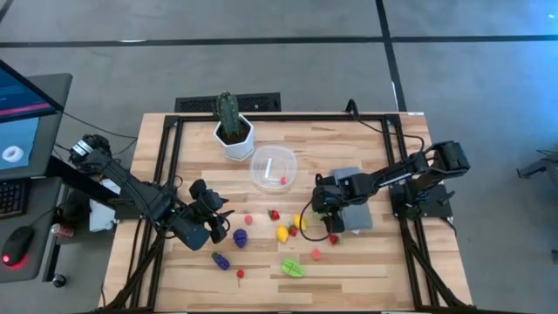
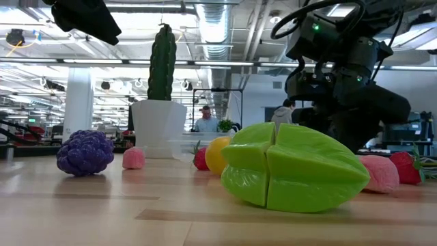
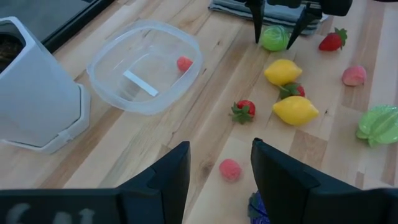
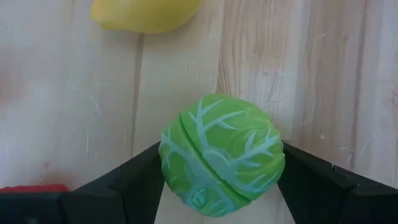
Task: Pick and placing Produce into tupperware
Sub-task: Put the cabbage into the transparent bin
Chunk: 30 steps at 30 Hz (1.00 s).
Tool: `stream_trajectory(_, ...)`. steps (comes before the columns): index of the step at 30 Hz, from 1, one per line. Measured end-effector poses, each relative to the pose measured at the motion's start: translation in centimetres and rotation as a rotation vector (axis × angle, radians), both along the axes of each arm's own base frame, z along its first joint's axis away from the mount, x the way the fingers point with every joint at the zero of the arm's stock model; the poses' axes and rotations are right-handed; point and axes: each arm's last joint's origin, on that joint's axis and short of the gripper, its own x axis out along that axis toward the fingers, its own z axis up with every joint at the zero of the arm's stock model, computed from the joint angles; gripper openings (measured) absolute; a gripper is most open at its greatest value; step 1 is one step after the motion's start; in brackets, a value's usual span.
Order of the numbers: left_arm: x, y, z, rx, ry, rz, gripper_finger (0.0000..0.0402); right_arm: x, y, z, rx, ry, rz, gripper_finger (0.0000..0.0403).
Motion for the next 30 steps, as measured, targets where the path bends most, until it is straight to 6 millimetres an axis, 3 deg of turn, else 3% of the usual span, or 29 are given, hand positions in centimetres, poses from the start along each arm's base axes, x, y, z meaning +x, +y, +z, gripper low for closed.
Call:
stream_trajectory(8, 0.0, 0.0, 0.0, 0.0, 0.0, 0.0, 0.016, 0.0, -0.01, 0.0, 0.001, 0.0, 0.0, 0.0277)
stream_trajectory(30, 0.0, -0.01, 0.0, -0.001, 0.0, 0.0, 0.016, 0.92, -0.26, 0.41, 0.081, -0.09, -0.043, 0.0276)
